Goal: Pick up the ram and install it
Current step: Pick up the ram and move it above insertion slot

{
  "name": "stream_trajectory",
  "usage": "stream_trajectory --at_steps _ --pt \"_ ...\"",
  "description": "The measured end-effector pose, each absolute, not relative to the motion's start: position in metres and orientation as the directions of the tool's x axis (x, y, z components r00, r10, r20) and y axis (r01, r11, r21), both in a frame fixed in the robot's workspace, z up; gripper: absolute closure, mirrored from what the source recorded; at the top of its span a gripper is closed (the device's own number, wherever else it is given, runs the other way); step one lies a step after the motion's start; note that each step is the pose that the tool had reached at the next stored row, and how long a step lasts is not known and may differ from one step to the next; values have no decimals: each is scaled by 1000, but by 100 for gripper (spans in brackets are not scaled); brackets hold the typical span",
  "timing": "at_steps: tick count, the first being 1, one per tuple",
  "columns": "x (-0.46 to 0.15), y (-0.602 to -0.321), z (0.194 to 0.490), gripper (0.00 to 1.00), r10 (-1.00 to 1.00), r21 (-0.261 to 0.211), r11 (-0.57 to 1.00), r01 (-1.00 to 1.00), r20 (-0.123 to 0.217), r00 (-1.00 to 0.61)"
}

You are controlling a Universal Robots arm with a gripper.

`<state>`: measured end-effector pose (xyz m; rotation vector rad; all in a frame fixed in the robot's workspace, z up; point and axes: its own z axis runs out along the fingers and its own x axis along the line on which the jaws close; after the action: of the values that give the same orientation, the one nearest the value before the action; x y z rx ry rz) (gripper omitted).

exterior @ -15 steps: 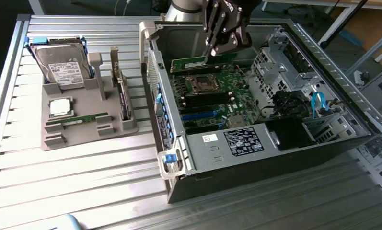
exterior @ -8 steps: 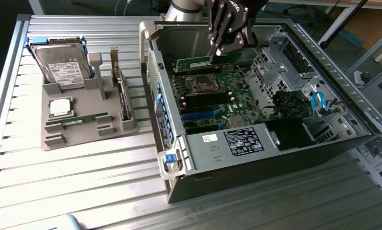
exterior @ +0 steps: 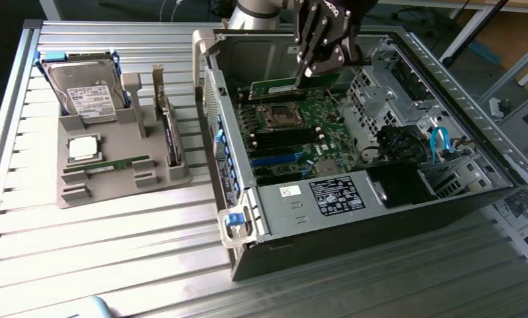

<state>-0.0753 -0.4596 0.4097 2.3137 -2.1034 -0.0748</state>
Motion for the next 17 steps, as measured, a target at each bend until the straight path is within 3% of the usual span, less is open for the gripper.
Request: stream_trajectory --at_steps 17 --pt "-50 -460 410 87 -995 42 -95 -995 -25 94"
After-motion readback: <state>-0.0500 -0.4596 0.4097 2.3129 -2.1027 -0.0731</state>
